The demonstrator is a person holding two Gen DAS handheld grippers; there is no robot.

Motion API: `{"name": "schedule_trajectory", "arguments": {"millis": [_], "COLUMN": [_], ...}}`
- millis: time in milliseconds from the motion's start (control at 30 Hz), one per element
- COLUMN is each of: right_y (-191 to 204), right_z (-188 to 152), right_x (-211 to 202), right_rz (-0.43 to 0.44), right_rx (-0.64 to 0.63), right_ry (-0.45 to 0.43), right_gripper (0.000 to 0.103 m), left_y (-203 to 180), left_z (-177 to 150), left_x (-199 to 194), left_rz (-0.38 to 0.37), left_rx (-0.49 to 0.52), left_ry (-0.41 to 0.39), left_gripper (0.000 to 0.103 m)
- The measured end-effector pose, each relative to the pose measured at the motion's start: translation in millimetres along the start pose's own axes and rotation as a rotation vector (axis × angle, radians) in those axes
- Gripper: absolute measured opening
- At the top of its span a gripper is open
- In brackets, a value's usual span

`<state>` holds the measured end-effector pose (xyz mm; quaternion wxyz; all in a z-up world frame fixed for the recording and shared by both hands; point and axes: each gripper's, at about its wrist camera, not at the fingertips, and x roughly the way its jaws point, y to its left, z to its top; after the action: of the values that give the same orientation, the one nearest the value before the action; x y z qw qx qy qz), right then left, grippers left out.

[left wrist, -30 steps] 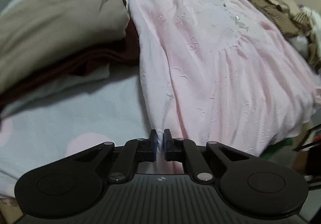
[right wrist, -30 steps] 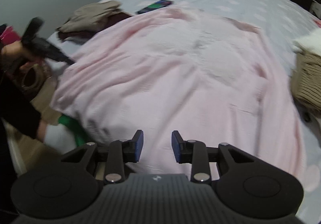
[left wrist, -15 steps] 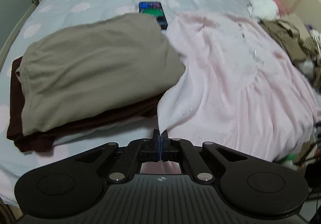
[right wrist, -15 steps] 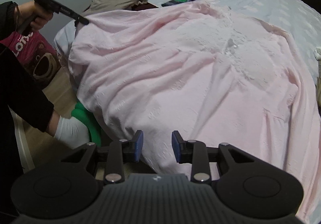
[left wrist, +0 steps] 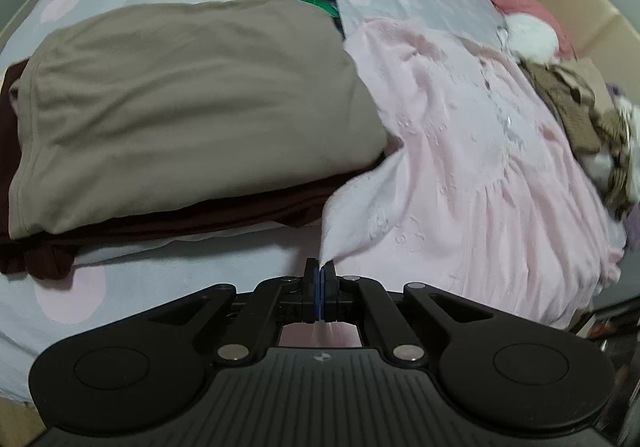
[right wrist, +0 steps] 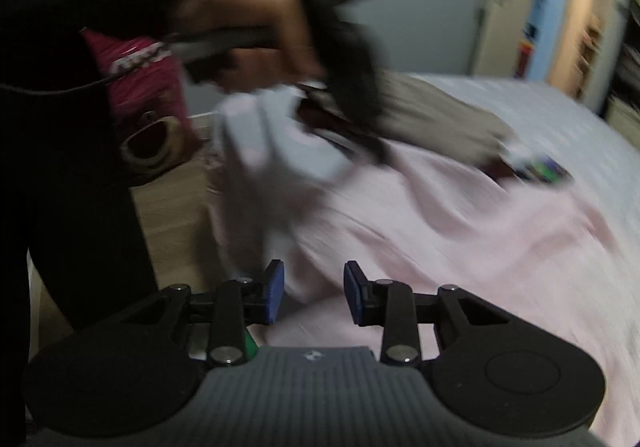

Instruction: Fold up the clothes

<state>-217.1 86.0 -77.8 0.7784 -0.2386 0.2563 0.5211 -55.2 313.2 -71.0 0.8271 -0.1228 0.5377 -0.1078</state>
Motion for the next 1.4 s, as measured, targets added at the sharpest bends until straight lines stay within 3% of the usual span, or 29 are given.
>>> {"name": "schedule_trajectory", "arguments": {"millis": [167,367,733,1100,1200,1267,1400], "right_y": [38,46,52,36,33,31,24], "right_z": [23,22,19,10,8,6,4], "right_x": [67,120,158,148,146,141,127], "right_rz": [-0.106,-0.311,-0.419,-0.375,-0.365,-0.352,-0.337], "right_rx": [-0.093,-0.163,-0.123,0.0,0.006,0.007,0.045], "right_ry": [0.025,0.077,0.096,0.061,0.066,0.072,0.058], "right_gripper": [0.04,0.043,0.041,0.032,0.021,0.008,0.003], "left_y": [13,24,30,30,31,31,30], "left_z": [0,2,1,1,-1,0,1], "left_x": [0,3,1,2,1,0,-1], "left_rz": [-0.027,-0.063,-0.094,-0.096,-0.095,-0.099,-0.107], "left_rx": [-0.057,-0.121,-0.148,-0.144,-0.144,-0.146,-0.148], "left_ry": [-0.005,-0.005,-0.002,-0.003,-0.006,-0.009,-0.016], "left_gripper": [0.0,0.0,0.0,0.0,0.0,0.0,0.0]}}
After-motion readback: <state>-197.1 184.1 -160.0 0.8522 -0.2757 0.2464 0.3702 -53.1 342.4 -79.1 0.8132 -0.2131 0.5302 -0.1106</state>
